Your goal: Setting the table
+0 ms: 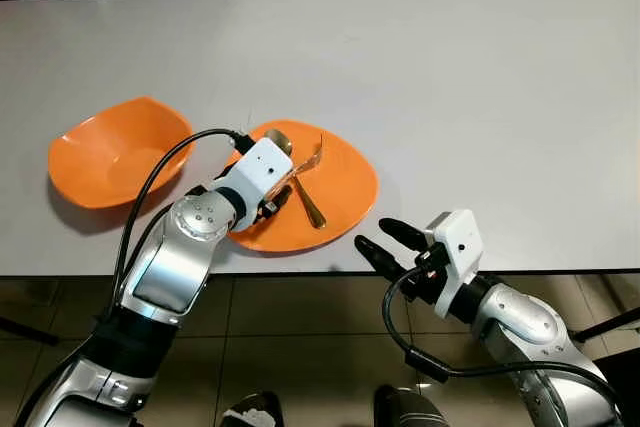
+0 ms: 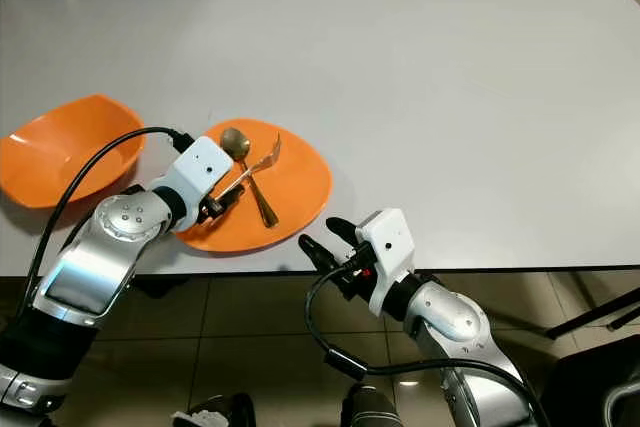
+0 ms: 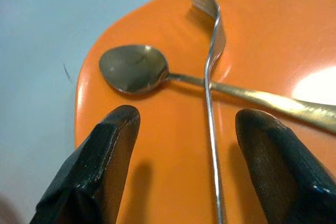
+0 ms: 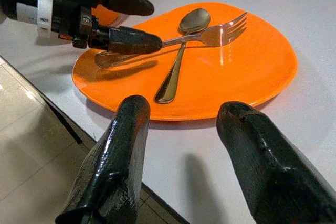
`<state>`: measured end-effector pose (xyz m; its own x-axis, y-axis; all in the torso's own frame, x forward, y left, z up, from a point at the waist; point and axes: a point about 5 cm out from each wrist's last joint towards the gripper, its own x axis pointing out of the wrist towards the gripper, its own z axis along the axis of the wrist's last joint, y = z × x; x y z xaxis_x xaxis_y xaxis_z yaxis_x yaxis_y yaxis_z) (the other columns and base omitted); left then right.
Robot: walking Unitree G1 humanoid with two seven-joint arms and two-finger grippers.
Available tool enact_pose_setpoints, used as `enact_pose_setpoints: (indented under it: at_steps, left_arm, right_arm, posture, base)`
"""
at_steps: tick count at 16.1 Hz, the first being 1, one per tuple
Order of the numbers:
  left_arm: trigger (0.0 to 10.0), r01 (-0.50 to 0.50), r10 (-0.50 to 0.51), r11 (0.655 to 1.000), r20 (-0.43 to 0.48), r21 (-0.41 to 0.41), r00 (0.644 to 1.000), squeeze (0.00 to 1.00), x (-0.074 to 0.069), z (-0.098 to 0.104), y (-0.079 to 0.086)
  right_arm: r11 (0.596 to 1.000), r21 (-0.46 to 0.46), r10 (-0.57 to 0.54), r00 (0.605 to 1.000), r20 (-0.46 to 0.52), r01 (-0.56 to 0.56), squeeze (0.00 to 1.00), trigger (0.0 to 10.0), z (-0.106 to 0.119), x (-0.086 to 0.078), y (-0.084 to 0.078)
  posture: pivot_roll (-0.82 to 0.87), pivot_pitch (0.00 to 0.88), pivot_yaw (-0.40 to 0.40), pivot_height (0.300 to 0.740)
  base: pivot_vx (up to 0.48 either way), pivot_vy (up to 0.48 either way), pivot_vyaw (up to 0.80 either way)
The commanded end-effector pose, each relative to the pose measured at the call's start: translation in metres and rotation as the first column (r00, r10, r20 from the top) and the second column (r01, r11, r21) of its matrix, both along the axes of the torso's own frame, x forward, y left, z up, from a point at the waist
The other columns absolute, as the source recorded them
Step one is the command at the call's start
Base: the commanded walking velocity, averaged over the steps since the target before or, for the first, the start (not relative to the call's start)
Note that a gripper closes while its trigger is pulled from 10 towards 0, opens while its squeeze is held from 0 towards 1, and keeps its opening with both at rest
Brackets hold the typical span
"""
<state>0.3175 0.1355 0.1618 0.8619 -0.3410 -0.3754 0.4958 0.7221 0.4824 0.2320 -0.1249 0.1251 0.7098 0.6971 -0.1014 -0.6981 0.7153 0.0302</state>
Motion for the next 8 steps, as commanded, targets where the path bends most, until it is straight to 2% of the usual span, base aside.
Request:
enact_pose_setpoints:
  at_steps: [1,8]
  left_arm:
    - [10.0,0.011,-0.01,1.0,0.027,-0.013,1.0,0.0,0.0012,0.0121,-0.0021]
    - [10.0,0.008,-0.007,1.0,0.039,-0.028,0.999,0.0,0.0027,0.0181,-0.003]
  right_arm:
    - [1.0,-0.001,0.015,1.0,-0.004,-0.015,0.0,10.0,-0.0019,0.0,0.002]
    - [1.0,0.0,0.016,1.0,-0.004,-0.016,0.0,10.0,-0.0023,0.0,0.0023]
  posture:
    - [-0.21,0.122,0.064,0.74]
    - [-0.21,0.12,0.065,0.74]
  base:
    - [0.0,0.0,0.0]
    - [0.0,0.0,0.0]
